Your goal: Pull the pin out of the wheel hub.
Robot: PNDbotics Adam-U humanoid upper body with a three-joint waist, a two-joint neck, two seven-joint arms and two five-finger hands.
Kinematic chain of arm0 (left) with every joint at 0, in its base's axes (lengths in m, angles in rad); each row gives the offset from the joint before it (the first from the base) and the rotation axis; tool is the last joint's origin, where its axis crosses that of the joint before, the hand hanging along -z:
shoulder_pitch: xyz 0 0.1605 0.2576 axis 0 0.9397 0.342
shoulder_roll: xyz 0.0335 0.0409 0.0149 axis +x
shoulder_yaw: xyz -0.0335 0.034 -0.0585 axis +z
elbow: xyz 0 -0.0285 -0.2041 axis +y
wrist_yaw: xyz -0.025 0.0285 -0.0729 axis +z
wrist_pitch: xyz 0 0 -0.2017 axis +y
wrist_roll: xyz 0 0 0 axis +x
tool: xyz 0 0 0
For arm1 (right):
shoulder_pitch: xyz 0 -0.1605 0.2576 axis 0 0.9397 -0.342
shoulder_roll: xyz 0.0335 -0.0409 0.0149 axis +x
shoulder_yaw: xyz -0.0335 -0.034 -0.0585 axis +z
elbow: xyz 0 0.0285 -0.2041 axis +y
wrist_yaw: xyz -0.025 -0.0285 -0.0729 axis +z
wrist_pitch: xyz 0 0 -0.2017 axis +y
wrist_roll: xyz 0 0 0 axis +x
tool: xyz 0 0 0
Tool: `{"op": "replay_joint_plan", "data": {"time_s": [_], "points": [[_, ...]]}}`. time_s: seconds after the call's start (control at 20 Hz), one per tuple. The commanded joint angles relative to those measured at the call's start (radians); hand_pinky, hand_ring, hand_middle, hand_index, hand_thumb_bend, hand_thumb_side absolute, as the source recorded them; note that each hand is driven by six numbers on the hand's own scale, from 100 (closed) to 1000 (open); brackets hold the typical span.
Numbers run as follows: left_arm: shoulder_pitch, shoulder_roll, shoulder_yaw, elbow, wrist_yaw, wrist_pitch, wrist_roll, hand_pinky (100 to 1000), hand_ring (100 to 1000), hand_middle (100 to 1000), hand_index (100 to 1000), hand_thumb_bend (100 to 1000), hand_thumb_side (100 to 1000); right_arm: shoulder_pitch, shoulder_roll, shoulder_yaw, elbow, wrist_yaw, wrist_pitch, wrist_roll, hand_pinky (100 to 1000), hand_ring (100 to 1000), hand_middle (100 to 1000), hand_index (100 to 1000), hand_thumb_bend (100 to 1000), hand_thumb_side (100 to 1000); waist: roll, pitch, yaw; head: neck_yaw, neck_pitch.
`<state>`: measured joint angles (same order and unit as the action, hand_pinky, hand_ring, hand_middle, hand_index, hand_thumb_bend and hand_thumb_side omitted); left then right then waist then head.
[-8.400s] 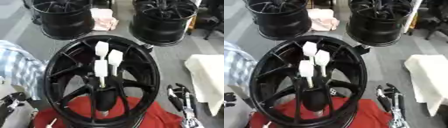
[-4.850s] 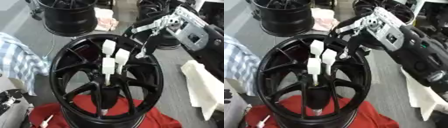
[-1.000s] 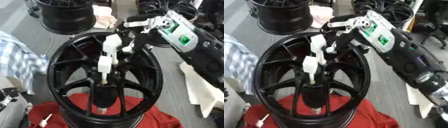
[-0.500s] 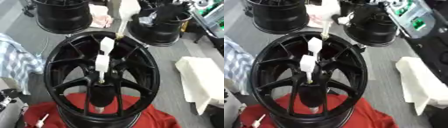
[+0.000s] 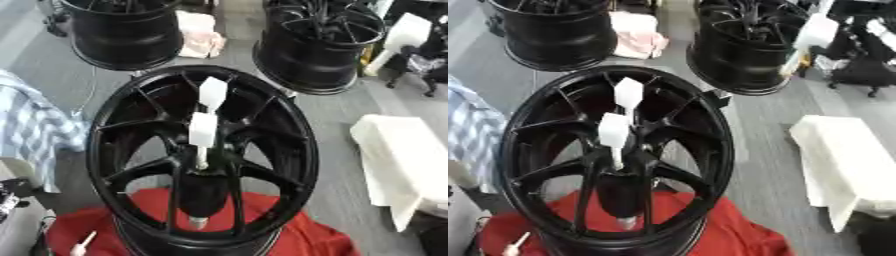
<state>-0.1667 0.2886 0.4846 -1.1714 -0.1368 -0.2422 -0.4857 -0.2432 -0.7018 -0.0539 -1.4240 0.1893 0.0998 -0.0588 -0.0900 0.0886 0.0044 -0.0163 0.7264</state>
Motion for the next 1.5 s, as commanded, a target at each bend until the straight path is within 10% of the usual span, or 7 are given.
{"op": "replay_joint_plan", "data": {"time_s": [0.05,0.45,0.95,1.5], "points": [[-0.013,0.027,0.010,-0.017,0.008,-0.002,0.007,711,739,657,760,470,590,0.049,0.071,-0.084,0.090,0.060,0.032,-0.115,810,809,833,932,340,506,0.006,-0.006,-0.003,0.006,-0.015],[-0.020,0.019,0.005,-0.011,0.011,-0.004,0.005,711,740,657,761,470,590,0.047,0.262,-0.050,0.160,0.014,-0.059,-0.423,783,756,774,900,307,540,0.017,-0.003,0.003,-0.009,-0.014],[-0.031,0.007,-0.002,-0.001,0.019,-0.006,0.000,710,741,658,760,470,591,0.002,0.507,0.052,0.207,0.035,-0.186,-0.500,732,683,677,847,213,506,0.036,0.007,0.005,-0.016,-0.023],[-0.026,0.012,-0.005,0.019,0.033,-0.020,-0.002,711,743,658,760,473,593,-0.005,0.515,0.113,0.276,-0.042,-0.260,-0.497,716,648,641,828,177,501,0.048,0.010,-0.006,-0.011,-0.032]]}}
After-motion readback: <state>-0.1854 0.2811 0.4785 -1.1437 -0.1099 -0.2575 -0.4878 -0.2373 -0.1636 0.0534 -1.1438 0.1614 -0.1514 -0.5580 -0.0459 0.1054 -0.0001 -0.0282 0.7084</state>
